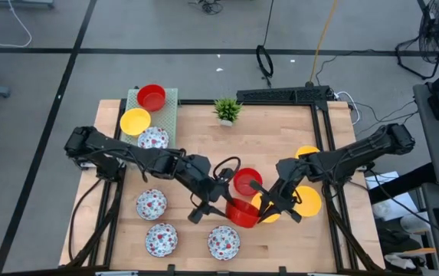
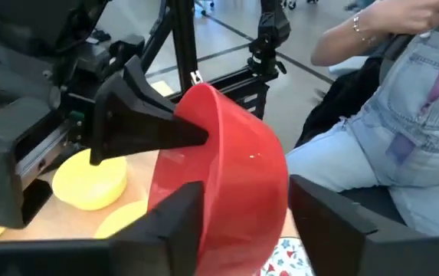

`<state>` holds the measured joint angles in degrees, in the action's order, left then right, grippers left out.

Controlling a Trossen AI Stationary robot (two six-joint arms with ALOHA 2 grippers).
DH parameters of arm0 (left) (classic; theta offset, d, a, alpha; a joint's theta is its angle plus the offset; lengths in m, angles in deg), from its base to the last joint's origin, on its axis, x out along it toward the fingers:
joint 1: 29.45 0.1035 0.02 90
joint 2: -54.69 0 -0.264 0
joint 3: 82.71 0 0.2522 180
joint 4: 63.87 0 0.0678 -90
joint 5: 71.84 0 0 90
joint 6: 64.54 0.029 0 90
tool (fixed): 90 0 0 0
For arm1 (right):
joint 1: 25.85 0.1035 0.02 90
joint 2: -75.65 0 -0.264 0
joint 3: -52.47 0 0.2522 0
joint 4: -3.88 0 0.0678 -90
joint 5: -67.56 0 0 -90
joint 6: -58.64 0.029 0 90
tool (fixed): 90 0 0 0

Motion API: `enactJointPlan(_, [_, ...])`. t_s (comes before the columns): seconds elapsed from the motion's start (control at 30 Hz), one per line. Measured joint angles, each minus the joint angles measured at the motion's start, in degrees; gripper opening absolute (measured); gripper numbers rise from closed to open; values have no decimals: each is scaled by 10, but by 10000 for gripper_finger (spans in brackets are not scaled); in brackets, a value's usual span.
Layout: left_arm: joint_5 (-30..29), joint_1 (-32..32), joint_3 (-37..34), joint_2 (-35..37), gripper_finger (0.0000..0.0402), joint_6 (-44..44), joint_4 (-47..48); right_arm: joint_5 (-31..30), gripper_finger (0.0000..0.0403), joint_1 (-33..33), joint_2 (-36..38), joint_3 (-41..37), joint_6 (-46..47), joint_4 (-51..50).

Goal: Pick & Place Mini bowls
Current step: Stack the red bowl on the red bowl on the shelf

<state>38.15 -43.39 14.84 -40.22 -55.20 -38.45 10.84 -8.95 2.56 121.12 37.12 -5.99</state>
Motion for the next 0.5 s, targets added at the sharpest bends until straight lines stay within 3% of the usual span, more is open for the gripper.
enactJointPlan(0.13, [18,3,0,0,94,-3,2,3,0,0,-10,0,-7,7])
enactJointPlan(0.27, [79,8,0,0,19,-8,2,3,0,0,-10,0,-9,11])
enactJointPlan(0.5, [96,11,0,-1,28,-20,0,-3,28,-1,-10,0,-8,23])
